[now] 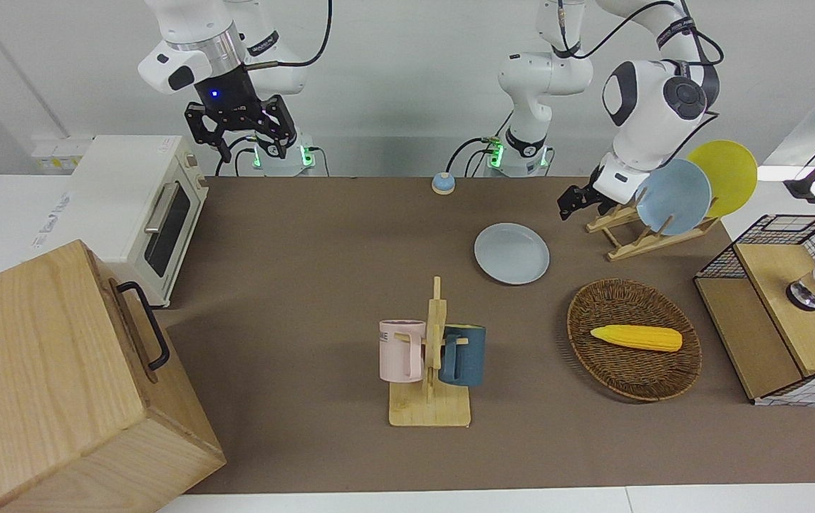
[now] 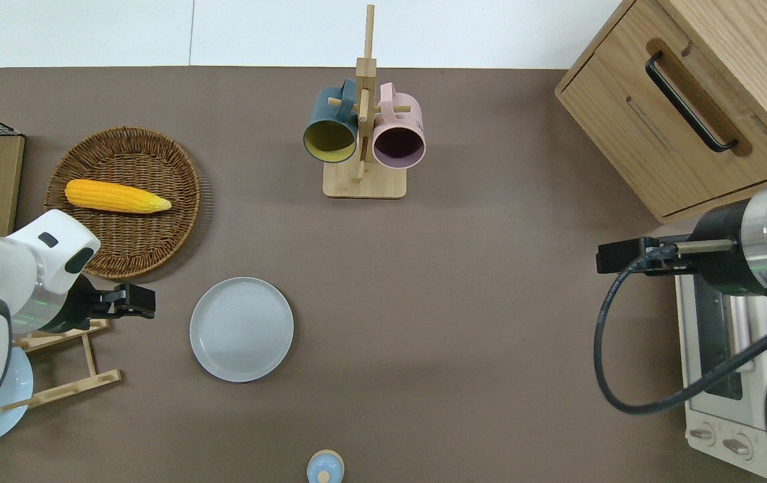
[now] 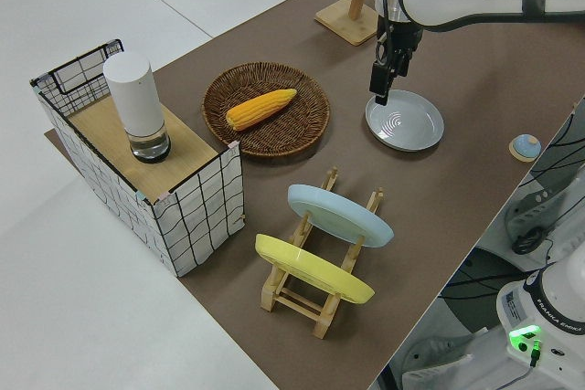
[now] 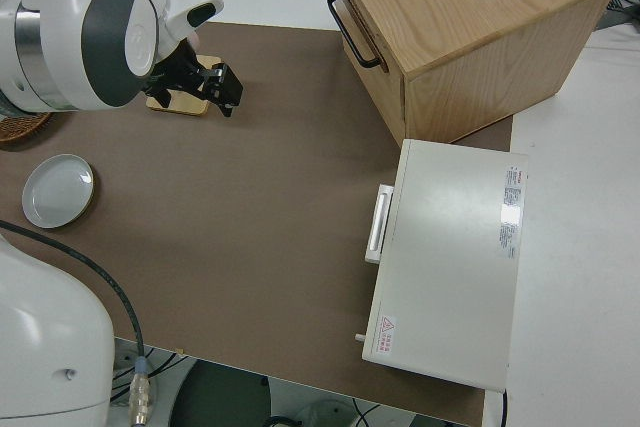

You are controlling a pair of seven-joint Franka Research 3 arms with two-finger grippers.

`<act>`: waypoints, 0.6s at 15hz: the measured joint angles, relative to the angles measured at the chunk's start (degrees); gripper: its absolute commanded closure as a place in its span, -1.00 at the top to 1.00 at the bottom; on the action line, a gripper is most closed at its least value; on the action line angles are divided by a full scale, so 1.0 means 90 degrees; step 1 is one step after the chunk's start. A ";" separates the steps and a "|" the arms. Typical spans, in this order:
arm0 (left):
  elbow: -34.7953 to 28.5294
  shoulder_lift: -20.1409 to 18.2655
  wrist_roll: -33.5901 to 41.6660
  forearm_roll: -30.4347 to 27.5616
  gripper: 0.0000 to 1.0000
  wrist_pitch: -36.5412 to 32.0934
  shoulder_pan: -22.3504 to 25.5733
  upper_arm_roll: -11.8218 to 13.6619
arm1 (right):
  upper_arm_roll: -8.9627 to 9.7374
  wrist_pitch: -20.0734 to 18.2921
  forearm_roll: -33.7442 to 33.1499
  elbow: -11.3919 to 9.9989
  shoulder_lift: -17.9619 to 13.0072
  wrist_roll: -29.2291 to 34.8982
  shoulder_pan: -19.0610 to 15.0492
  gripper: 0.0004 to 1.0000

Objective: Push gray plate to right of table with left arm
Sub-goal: 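Move the left gripper forward to the near edge of the gray plate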

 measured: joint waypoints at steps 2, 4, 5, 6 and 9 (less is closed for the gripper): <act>-0.0277 -0.0017 0.0004 -0.0025 0.98 0.0323 -0.0002 -0.0008 | 0.0000 0.0000 0.0000 0.0000 0.0000 0.0000 0.0000 0.99; -0.0722 -0.0018 0.0012 -0.0039 0.97 0.0805 -0.0006 -0.0047 | 0.0000 0.0000 0.0000 0.0000 0.0000 0.0000 0.0000 0.99; -0.0916 -0.0018 0.0013 -0.0043 0.97 0.0991 -0.0007 -0.0066 | 0.0000 0.0000 0.0000 0.0000 0.0000 0.0000 0.0000 0.99; -0.1085 -0.0017 0.0013 -0.0053 0.97 0.1138 -0.0008 -0.0079 | 0.0000 0.0000 0.0000 0.0000 0.0000 0.0000 0.0000 0.99; -0.1403 -0.0017 0.0073 -0.0120 0.97 0.1437 -0.0010 -0.0096 | 0.0000 0.0000 0.0000 0.0000 0.0000 0.0000 0.0000 0.99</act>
